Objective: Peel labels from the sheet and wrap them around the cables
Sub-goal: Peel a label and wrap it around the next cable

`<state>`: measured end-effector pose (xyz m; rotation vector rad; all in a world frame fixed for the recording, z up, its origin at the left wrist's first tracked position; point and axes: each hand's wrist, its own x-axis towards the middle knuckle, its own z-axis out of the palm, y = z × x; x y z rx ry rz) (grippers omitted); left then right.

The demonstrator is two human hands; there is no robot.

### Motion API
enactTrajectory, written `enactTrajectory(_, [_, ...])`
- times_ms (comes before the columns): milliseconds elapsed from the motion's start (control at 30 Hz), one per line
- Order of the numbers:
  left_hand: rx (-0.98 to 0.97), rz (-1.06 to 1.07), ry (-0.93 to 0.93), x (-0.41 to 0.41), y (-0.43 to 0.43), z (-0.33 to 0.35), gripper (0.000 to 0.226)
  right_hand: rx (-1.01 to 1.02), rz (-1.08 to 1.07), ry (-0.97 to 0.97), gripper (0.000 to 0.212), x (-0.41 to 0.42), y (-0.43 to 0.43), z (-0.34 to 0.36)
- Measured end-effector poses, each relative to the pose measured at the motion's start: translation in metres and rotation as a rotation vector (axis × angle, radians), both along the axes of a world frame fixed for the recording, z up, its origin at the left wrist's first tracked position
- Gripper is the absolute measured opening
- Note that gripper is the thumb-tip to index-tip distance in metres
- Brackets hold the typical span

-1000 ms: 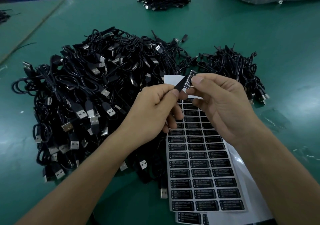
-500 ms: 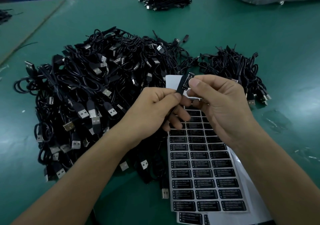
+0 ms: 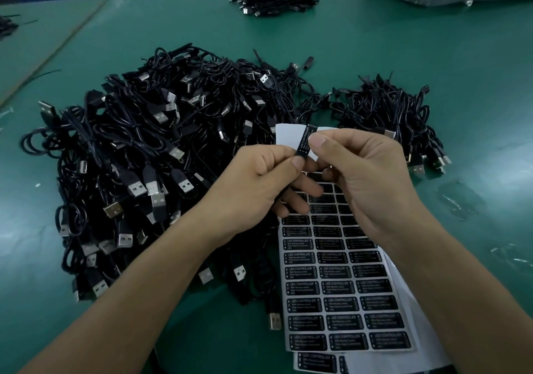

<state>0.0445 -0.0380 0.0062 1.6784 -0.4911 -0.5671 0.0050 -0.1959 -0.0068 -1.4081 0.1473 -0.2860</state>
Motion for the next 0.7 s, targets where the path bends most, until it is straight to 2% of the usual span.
enactTrajectory(233, [-0.023, -0.010, 0.008, 0.0004, 0.0007, -0.0007, 0.018, -0.124, -0.074, -0.062, 0.009, 0.0010, 0.0029, -0.0036])
enactTrajectory(700, [-0.046, -0.019, 0.025, 0.0006, -0.0006, -0.0013, 0.016, -0.116, -0.093, -0.030, 0.009, 0.0024, 0.0022, -0.0077])
